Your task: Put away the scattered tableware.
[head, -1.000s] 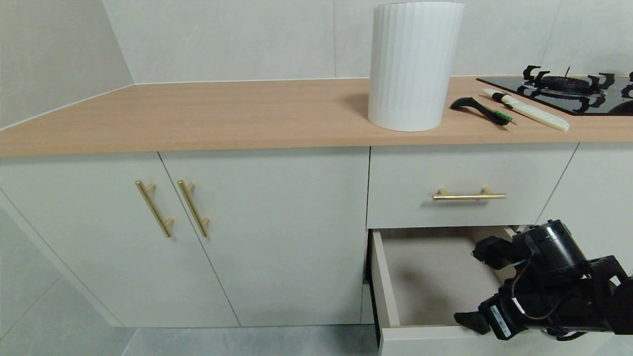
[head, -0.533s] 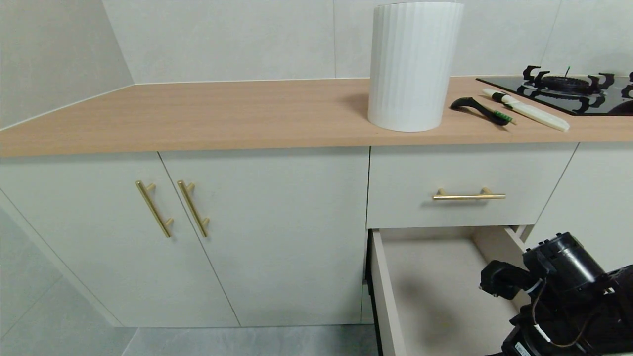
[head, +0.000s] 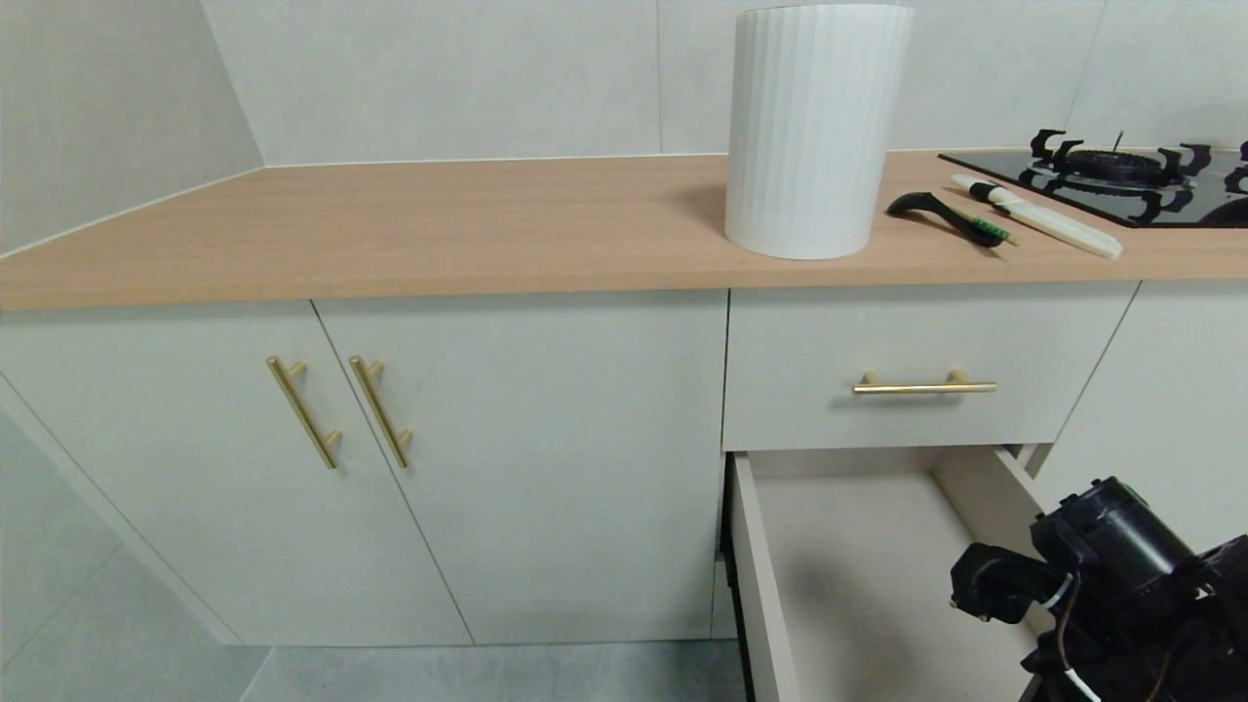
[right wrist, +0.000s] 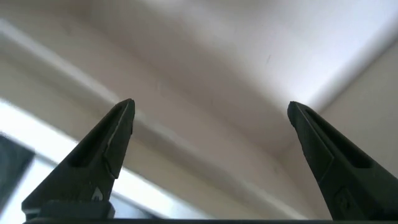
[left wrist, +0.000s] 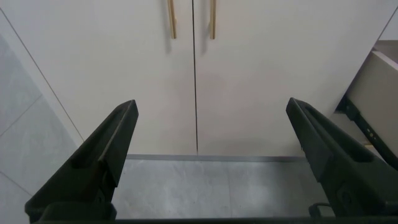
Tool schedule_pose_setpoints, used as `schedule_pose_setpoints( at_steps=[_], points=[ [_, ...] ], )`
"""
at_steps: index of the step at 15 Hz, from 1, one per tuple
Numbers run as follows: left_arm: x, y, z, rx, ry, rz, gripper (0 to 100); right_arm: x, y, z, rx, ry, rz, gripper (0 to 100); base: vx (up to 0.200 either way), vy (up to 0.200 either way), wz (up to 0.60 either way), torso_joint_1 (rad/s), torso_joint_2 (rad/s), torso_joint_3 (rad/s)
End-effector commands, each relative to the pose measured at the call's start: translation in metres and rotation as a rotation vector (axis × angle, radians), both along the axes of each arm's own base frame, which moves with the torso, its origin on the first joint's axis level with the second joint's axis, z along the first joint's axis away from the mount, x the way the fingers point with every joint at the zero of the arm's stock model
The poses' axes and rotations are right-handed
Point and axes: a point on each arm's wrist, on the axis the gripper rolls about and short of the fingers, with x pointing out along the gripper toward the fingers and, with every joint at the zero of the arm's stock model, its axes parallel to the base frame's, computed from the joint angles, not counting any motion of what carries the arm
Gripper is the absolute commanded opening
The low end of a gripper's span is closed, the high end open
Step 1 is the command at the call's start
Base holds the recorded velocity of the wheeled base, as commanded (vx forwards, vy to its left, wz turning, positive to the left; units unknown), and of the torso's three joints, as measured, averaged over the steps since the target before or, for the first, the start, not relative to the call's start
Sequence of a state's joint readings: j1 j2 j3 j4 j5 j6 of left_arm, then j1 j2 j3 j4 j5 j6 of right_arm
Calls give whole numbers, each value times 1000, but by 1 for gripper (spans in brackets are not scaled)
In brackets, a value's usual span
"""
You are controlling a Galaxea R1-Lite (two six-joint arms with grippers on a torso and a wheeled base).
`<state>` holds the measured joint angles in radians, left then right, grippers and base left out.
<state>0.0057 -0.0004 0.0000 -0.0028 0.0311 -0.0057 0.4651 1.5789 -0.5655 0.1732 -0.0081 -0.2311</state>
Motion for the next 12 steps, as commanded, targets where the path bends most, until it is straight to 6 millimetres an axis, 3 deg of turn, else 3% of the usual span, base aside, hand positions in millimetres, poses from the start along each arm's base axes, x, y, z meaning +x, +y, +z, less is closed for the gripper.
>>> schedule_pose_setpoints(
  at_steps=[1,6,9,10,12],
  points=[
    [0,0,0,0,0,0,100,-2,1,1,-5,9,11,100,0,0,0,0,0,0],
    [0,0,0,0,0,0,100,15,7,15,71,-60,-84,100,0,0,0,0,0,0],
    [0,0,0,0,0,2,100,27,9,39,215,-137,-282,100,0,0,0,0,0,0],
    [0,0,0,0,0,0,100,25,0,56,272,-195,-323,100,0,0,0,0,0,0],
    [0,0,0,0,0,2,100,24,-7,70,300,-255,-349,100,0,0,0,0,0,0]
  ],
)
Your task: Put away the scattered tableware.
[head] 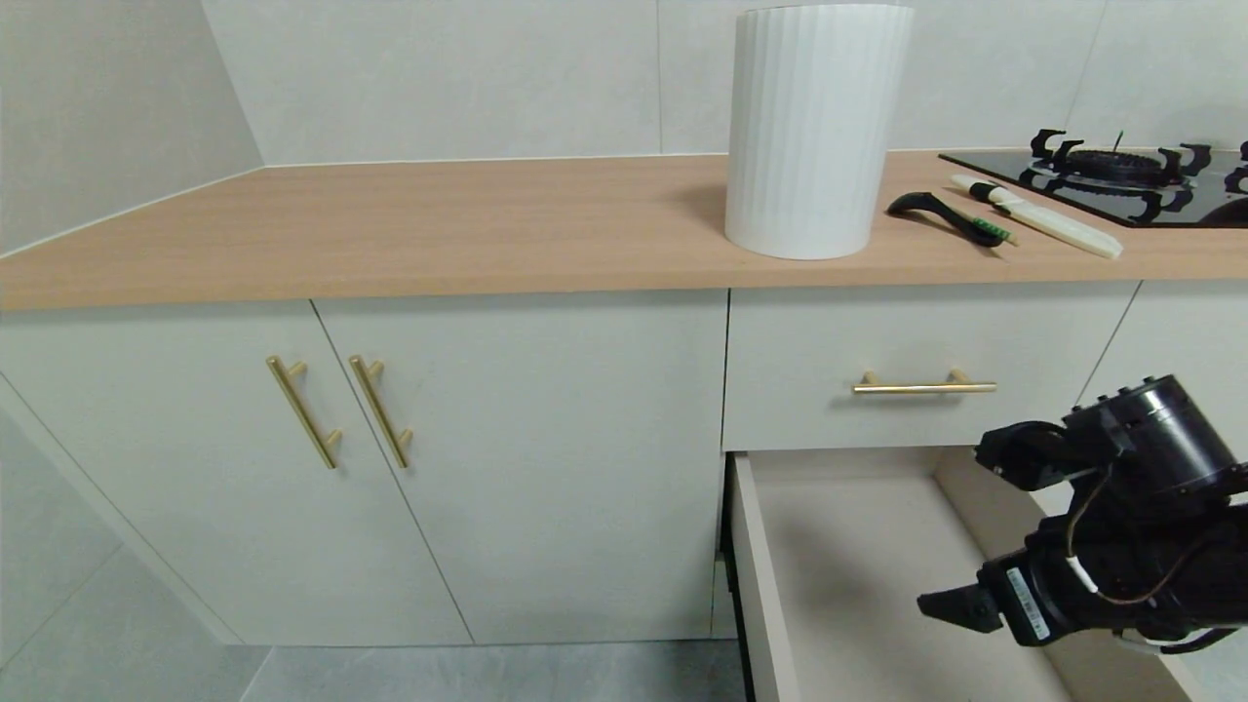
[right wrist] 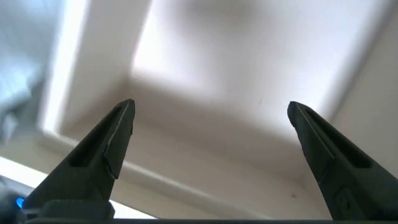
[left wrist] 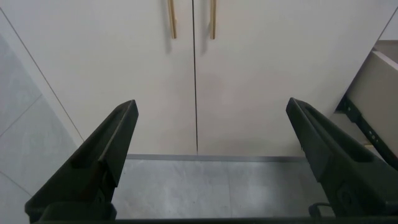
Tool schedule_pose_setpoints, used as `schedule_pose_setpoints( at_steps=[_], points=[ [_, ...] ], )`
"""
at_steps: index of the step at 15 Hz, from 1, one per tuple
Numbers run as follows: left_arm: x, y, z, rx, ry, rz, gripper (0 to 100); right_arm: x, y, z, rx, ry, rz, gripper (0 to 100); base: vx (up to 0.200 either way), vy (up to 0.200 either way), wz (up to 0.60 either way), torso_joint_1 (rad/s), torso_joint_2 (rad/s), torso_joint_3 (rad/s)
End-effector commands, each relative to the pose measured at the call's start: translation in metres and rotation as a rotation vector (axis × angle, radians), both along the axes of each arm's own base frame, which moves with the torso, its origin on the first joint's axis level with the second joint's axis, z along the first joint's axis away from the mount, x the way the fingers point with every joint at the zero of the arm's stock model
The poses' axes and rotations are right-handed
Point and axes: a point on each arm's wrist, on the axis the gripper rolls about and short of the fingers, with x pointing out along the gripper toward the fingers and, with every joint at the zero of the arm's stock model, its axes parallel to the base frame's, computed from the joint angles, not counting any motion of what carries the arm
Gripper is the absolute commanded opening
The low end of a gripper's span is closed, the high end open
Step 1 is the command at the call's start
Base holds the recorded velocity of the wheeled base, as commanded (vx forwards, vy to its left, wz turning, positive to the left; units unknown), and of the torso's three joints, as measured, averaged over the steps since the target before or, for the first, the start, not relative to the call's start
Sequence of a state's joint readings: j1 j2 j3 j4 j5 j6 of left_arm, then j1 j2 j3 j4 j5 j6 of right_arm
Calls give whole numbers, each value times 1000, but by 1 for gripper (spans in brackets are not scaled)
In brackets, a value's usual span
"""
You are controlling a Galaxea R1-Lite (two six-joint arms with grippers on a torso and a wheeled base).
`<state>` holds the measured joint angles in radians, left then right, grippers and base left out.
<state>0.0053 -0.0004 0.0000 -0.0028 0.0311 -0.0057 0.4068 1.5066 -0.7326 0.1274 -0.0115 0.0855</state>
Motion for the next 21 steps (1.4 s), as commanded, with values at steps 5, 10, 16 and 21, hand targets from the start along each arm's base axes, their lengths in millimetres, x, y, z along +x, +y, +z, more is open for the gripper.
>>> schedule_pose_setpoints(
  at_steps=[5,10,16,21],
  points=[
    [0,0,0,0,0,2,100,-11,-24,42,61,-183,-87,100,0,0,0,0,0,0],
    [0,0,0,0,0,2,100,-11,-25,44,53,-196,-98,100,0,0,0,6,-42,-37],
    [0,0,0,0,0,2,100,-11,-25,44,41,-200,-91,100,0,0,0,110,-383,-290],
    [0,0,0,0,0,0,100,-12,-25,45,42,-204,-92,100,0,0,0,171,-474,-296]
  ],
)
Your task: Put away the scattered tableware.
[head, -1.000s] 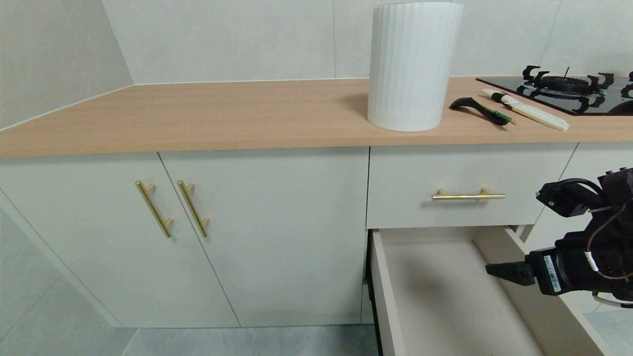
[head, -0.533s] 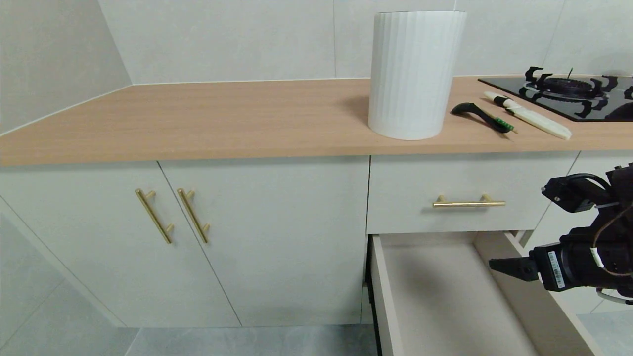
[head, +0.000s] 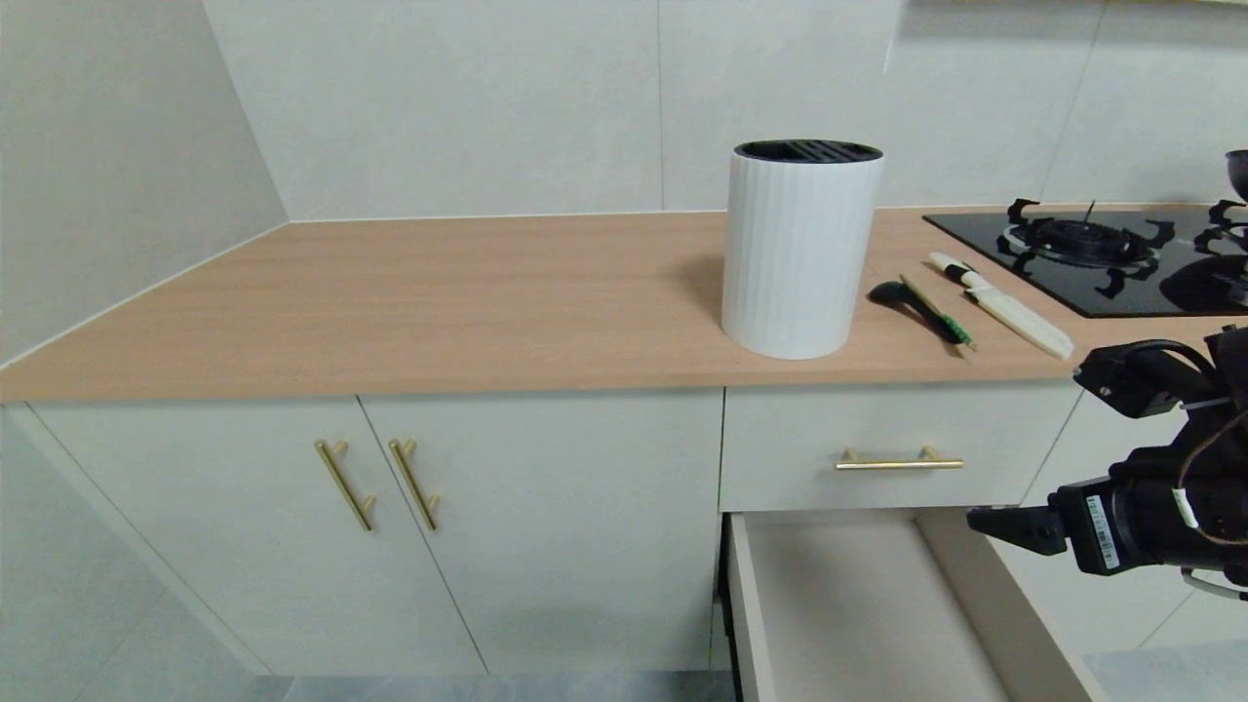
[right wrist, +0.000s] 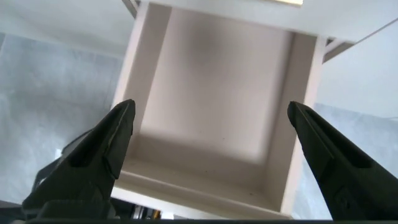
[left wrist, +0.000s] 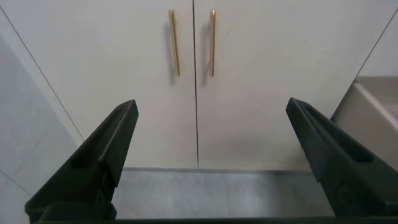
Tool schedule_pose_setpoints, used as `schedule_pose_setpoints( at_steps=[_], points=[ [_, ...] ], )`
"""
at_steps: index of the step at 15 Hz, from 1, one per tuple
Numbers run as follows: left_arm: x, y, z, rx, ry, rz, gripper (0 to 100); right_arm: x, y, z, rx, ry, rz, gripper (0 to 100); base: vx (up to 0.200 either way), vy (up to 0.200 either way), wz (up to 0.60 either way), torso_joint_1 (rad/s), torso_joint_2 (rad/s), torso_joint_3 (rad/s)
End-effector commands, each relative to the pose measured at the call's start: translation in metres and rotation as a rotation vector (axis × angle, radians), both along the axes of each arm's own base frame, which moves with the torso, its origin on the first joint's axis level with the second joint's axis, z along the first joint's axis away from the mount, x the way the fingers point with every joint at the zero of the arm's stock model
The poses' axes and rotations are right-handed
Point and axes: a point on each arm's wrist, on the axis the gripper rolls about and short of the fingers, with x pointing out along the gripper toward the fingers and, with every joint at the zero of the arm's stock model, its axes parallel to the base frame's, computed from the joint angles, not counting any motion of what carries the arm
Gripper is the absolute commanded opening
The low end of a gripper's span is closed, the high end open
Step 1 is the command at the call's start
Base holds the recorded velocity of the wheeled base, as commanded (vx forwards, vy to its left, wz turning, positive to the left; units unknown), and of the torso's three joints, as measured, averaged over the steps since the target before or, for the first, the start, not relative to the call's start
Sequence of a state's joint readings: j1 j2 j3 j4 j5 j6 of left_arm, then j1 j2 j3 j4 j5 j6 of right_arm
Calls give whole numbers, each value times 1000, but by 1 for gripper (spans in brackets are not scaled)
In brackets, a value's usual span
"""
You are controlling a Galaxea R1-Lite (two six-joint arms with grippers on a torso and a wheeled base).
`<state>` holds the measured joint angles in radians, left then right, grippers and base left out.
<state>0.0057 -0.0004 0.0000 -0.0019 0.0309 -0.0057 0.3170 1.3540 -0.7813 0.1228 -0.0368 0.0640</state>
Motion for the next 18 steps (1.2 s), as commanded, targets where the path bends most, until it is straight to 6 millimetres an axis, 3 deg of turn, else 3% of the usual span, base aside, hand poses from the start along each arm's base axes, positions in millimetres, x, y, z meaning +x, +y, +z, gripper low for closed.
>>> schedule_pose_setpoints(
  at_steps=[1,10,14,16,18],
  points=[
    [0,0,0,0,-1,0,100,-1,0,2,3,-8,0,100,0,0,0,188,-476,-281],
    [0,0,0,0,-1,0,100,1,0,2,7,-7,3,100,0,0,0,209,-497,-288],
    [0,0,0,0,-1,0,100,12,3,5,-6,-64,-44,100,0,0,0,78,-175,-89],
    [0,0,0,0,-1,0,100,29,3,15,-10,-90,-82,100,0,0,0,0,0,0],
    [0,0,0,0,-1,2,100,64,3,19,-16,-75,-121,100,0,0,0,0,0,0]
  ],
)
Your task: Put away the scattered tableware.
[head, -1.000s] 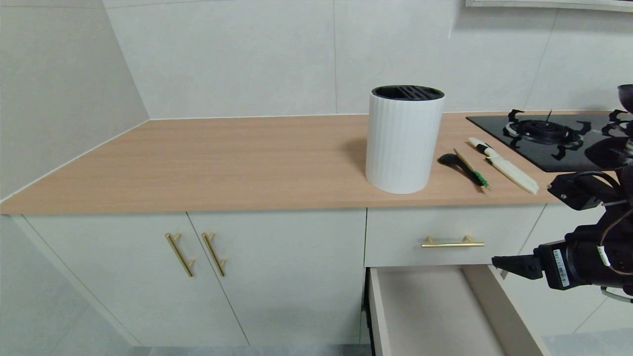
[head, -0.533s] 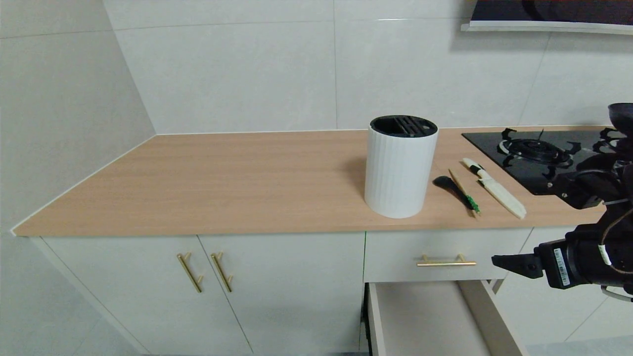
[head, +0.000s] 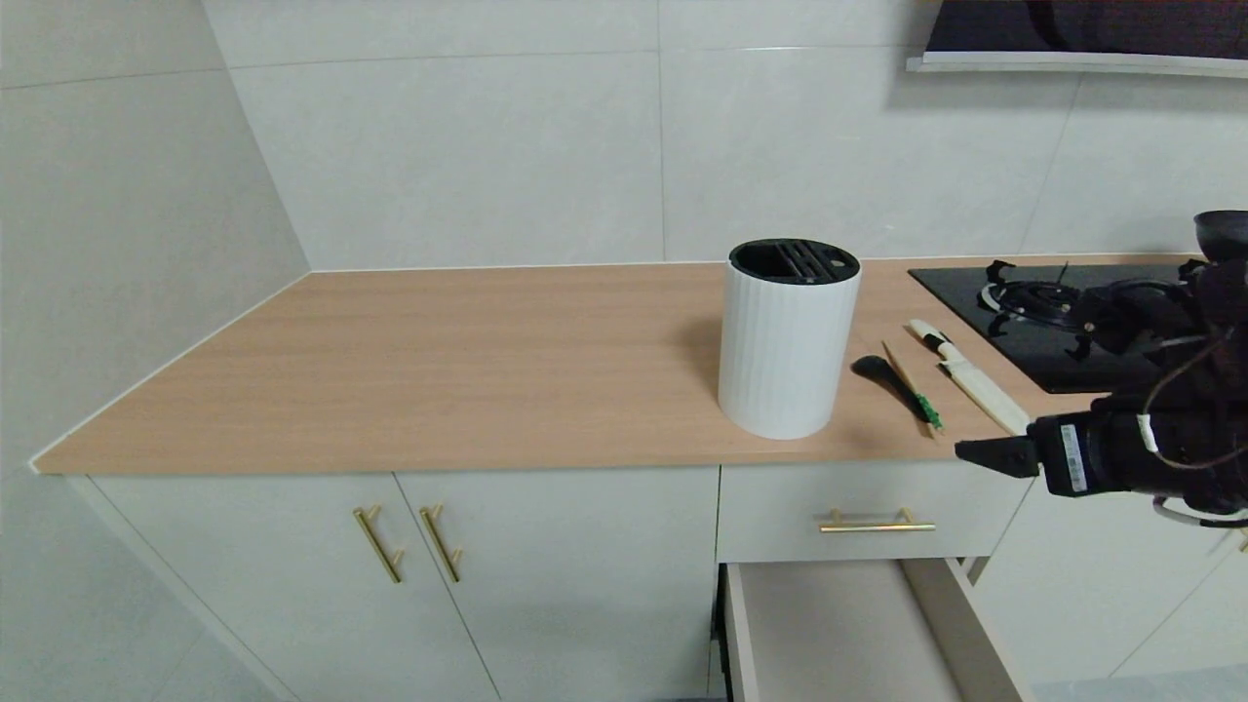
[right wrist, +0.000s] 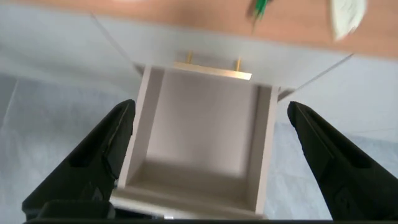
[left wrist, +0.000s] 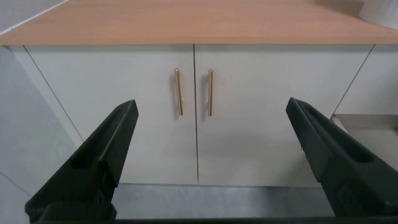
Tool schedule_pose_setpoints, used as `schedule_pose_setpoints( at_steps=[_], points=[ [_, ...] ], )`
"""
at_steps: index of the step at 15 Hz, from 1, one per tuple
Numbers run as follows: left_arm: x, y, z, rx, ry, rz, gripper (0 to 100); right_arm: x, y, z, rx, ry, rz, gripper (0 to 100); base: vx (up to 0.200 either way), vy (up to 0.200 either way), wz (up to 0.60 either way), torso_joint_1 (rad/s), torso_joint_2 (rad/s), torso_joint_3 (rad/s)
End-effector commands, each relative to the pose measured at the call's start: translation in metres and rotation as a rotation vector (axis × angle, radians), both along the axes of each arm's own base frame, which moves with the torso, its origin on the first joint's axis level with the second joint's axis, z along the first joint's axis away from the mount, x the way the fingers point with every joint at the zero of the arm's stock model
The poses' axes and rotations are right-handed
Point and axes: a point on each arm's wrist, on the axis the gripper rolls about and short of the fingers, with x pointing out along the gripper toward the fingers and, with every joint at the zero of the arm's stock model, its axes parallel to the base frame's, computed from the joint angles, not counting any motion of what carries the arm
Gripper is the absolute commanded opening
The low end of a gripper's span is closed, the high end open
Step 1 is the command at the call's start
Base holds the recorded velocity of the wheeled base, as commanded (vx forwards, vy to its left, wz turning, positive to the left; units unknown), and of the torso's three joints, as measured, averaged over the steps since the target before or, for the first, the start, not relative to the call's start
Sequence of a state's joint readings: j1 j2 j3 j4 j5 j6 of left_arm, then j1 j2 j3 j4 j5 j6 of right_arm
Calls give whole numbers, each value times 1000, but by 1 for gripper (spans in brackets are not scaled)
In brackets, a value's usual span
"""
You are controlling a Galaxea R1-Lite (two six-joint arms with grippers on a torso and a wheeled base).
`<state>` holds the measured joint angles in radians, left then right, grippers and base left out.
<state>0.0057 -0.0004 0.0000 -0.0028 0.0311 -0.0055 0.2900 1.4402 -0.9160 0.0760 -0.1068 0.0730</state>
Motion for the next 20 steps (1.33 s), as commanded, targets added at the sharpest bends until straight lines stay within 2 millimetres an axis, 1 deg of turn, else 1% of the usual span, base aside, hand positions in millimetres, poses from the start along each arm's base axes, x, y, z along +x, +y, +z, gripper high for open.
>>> schedule_pose_setpoints(
  at_steps=[1,2,3,5,8,9,10,11,12,14,20],
  points=[
    [0,0,0,-1,0,0,100,48,2,-4,-10,38,-46,100,0,0,0,0,0,0],
    [0,0,0,-1,0,0,100,63,3,-7,-15,54,-56,100,0,0,0,0,0,0],
    [0,0,0,-1,0,2,100,73,5,-13,-19,70,-58,100,0,0,0,0,0,0],
    [0,0,0,-1,0,0,100,93,9,-33,-34,125,-62,100,0,0,0,0,0,0],
    [0,0,0,-1,0,0,100,106,11,-52,-42,163,-93,100,0,0,0,0,0,0],
    [0,0,0,-1,0,2,100,107,12,-54,-41,164,-96,100,0,0,0,0,0,0],
    [0,0,0,-1,0,0,100,114,9,-60,-44,162,-115,100,0,0,0,0,0,0],
    [0,0,0,-1,0,0,100,117,8,-62,-46,153,-124,100,0,0,0,0,0,0],
    [0,0,0,-1,0,2,100,126,6,-65,-46,126,-160,100,0,0,0,0,0,0],
    [0,0,0,-1,0,0,100,134,5,-65,-12,91,-210,100,0,0,0,0,0,0],
    [0,0,0,-1,0,0,100,144,-1,-64,16,72,-263,100,0,0,0,0,0,0]
  ],
)
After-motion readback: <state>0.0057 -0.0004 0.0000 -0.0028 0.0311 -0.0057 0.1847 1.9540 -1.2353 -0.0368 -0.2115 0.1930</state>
